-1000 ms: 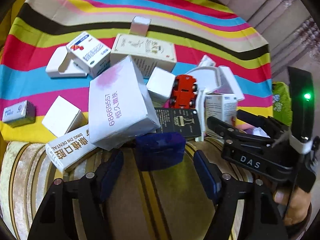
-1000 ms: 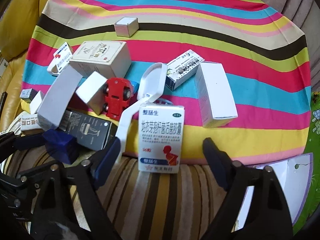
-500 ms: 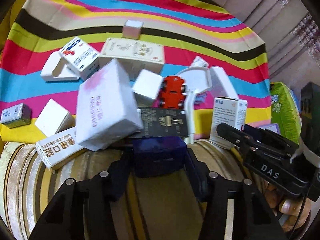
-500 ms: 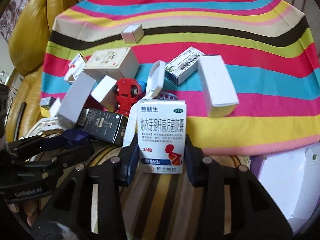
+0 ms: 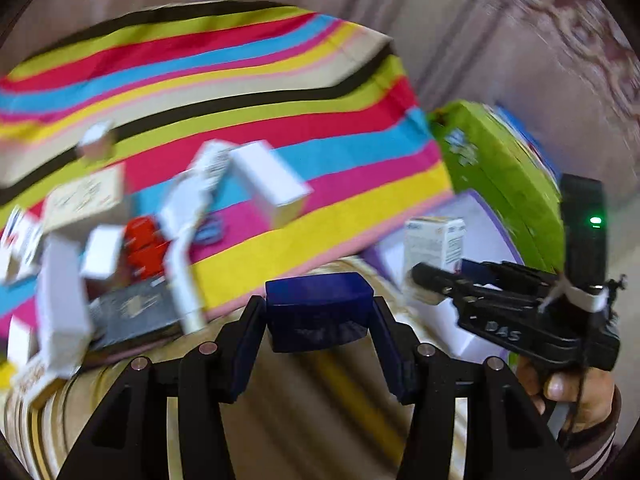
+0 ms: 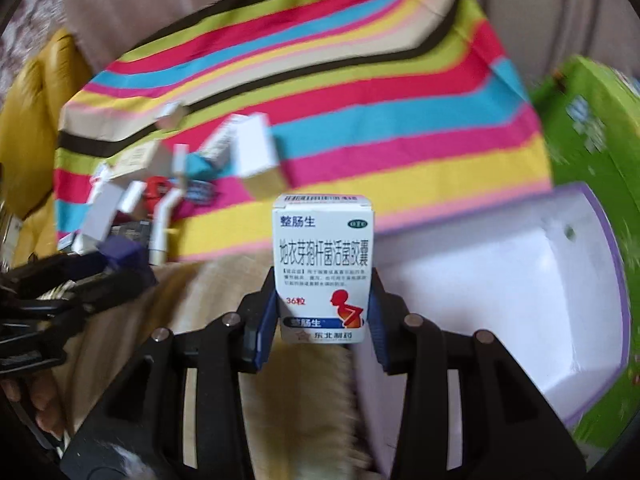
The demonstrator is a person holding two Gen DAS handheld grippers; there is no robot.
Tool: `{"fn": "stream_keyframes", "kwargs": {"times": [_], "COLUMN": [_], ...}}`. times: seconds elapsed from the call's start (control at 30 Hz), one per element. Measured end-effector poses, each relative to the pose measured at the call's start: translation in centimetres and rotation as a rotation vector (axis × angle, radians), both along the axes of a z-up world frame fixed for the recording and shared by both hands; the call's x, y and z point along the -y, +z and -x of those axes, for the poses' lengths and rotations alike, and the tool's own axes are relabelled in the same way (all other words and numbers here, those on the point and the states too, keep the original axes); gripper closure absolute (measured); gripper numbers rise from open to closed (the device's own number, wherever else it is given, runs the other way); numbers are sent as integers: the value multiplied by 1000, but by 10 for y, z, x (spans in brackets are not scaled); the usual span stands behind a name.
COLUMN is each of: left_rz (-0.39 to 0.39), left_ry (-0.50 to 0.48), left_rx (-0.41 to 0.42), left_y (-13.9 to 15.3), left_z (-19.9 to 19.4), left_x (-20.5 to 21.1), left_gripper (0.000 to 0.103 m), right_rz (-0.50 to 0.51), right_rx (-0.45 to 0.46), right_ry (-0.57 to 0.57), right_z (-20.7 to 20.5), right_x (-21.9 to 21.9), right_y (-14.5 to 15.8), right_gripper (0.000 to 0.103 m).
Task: Organize rigid objects
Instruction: 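Carry both boxes into the cardboard box and open both grippers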
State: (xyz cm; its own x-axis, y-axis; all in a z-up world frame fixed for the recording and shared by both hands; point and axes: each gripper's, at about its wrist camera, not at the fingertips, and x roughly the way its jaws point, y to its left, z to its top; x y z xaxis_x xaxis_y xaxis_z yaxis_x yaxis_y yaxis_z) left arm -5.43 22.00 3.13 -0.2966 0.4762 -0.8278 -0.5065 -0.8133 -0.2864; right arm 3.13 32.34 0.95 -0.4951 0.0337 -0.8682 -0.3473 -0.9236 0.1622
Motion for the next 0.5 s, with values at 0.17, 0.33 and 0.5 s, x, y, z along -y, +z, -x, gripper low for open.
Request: {"fn": "stream_keyframes", "kwargs": {"times": [0.17,0.33,0.5], "left_rz": [34,80,110], "left_ry": [-126,-253,-335], "left_rx": [-9,-4,2], "left_y": [-7,-17,-28], "left_z": [-3,-14,-23], "left_x": [-50,-94,-127], "left_gripper": [50,50,50], "right_rz": [0,12,57], "right_rx": [51,108,155], "right_ry": [-96,-181,-242], "right_z": [-24,-43,-55], "right_x": [-32,-61,-81], "right_y": [-18,-41,-62], "right_gripper": [59,59,59]}}
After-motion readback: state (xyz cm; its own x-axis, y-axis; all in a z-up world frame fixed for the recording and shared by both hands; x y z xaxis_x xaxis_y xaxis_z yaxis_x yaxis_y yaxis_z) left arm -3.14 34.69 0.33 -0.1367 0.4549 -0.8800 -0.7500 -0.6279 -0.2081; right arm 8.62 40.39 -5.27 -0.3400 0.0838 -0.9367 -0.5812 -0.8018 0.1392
